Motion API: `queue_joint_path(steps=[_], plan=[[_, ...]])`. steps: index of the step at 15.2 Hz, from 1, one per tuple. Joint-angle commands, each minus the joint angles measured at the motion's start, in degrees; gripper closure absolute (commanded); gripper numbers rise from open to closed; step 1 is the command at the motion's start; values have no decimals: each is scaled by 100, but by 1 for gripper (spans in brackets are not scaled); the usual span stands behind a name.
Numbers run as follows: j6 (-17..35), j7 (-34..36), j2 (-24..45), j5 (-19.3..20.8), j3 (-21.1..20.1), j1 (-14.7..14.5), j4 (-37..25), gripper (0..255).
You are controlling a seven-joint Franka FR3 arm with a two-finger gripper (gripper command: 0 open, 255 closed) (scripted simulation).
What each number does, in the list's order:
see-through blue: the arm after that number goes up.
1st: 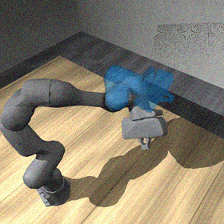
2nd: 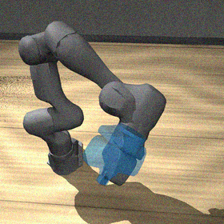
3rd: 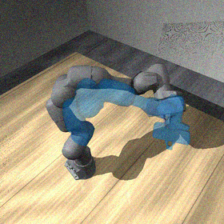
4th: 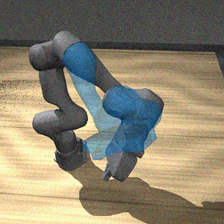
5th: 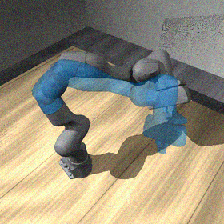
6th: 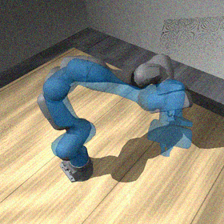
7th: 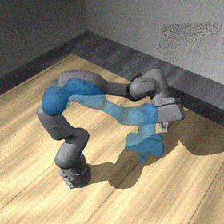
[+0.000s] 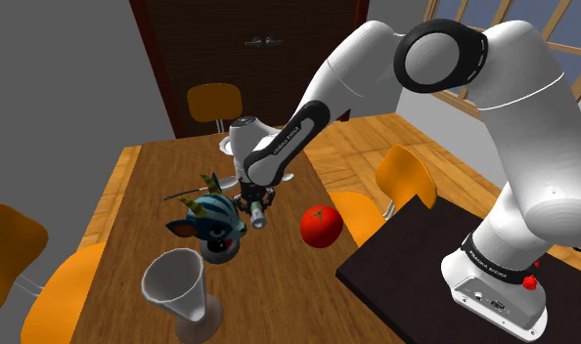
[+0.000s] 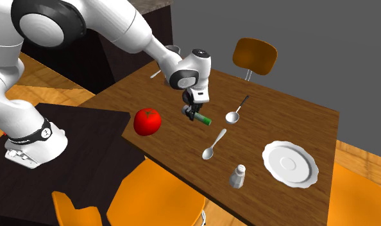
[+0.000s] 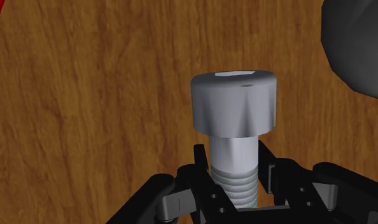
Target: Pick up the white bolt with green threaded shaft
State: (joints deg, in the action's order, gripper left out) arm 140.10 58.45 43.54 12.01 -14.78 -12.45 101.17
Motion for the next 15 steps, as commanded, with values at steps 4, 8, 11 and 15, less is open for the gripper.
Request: queue_joint_path(steps=[4,8,11,15], plan=[[-212,-34,-300,-71,-73,60,95,255],[-399,-63,-536,-134,-132,105,142,255],[-546,-86,-707,-183,-175,137,164,255],[-655,-103,-826,-219,-205,159,173,255]])
